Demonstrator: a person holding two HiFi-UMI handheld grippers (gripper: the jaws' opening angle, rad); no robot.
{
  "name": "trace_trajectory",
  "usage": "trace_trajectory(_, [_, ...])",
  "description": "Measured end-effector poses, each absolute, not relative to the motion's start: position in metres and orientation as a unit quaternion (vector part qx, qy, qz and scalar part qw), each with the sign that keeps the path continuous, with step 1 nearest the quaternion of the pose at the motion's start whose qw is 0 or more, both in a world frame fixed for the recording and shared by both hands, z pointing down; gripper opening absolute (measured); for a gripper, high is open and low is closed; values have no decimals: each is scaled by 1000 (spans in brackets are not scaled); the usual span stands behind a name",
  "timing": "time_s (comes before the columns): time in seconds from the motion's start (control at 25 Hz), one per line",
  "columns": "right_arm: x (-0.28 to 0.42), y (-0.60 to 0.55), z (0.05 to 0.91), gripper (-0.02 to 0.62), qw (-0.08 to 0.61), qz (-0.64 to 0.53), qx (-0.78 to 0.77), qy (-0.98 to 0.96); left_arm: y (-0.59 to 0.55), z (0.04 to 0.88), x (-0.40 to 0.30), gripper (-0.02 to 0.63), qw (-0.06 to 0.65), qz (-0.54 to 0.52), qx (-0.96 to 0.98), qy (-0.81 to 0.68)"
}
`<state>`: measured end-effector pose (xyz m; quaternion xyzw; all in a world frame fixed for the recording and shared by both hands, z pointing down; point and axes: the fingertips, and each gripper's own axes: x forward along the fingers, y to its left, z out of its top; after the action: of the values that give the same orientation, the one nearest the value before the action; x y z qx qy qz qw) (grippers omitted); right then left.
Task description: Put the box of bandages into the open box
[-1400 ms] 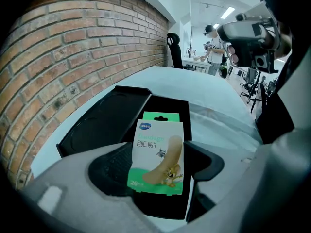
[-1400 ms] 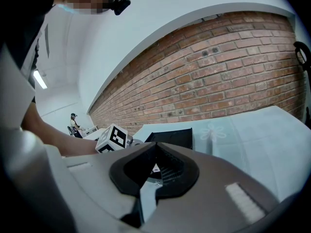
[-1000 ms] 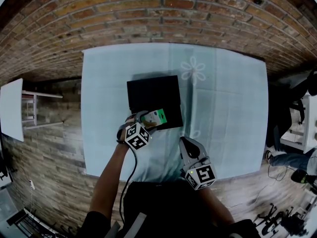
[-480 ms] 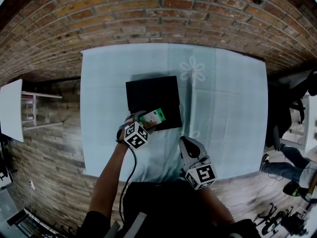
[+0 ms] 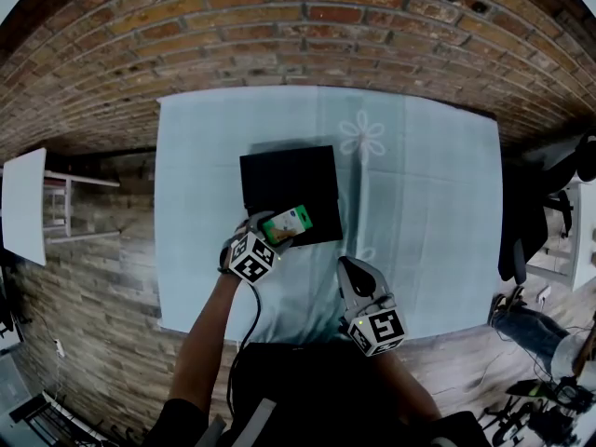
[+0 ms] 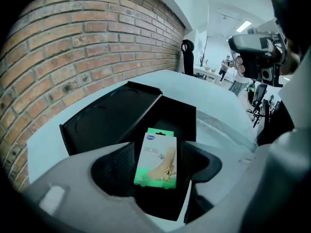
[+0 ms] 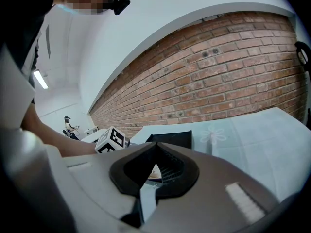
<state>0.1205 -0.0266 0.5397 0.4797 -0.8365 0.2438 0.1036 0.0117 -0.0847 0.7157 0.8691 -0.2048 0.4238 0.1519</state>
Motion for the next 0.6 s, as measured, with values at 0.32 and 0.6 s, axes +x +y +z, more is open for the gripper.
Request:
trace_trajectory(0.32, [114,-20,533,0,100,236,470,-845,-85,687,-6,111,154,376,865,-295])
trace_trajectory(0.6, [106,-13,523,0,99,225,457,-855,-76,637,-16,0,145,311,864,-369])
